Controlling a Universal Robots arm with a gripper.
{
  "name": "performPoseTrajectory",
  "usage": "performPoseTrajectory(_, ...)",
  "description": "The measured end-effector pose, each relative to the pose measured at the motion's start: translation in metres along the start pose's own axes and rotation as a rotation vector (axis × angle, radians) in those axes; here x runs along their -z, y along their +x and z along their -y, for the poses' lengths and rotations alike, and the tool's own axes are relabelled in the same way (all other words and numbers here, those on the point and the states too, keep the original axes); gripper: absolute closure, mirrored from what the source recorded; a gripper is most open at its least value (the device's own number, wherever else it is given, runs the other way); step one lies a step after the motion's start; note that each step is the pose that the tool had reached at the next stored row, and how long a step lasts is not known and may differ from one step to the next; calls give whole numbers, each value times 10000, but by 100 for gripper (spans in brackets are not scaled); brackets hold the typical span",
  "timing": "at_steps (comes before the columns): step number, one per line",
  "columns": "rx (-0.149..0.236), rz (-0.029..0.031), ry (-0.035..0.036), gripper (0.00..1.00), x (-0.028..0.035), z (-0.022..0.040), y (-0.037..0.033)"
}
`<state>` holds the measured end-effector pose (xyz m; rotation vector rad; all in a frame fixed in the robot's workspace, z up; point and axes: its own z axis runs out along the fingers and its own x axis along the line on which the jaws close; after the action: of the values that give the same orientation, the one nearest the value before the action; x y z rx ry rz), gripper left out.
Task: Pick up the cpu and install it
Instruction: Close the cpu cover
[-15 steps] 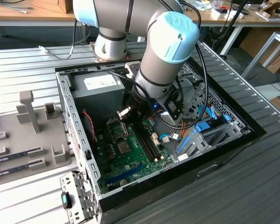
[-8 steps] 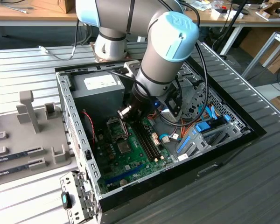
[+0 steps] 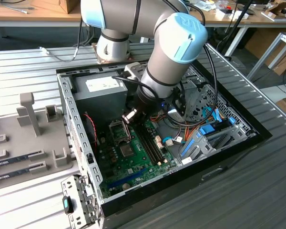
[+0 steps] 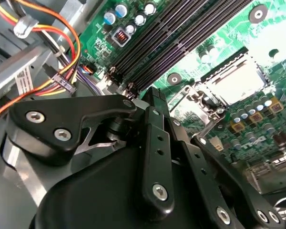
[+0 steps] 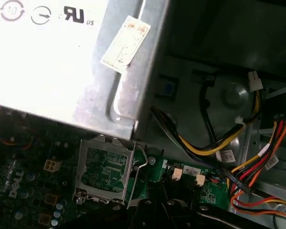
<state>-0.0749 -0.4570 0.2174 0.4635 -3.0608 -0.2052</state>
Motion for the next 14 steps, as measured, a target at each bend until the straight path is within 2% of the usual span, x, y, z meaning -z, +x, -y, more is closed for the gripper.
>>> performPoseTrajectory(2,443,-98,-36,89,1,5,-15)
performPoseTrajectory(6,1053,-212,-81,89,2,9,-28)
performPoseTrajectory(8,1530,-287,-120,89,3,11,-36)
performPoseTrajectory(12,2074,-359,-182,89,3,16,-51)
performPoseTrajectory(13,2179,-365,-216,89,4,18,-57)
performPoseTrajectory(14,2308,-363,-281,89,4,21,-67)
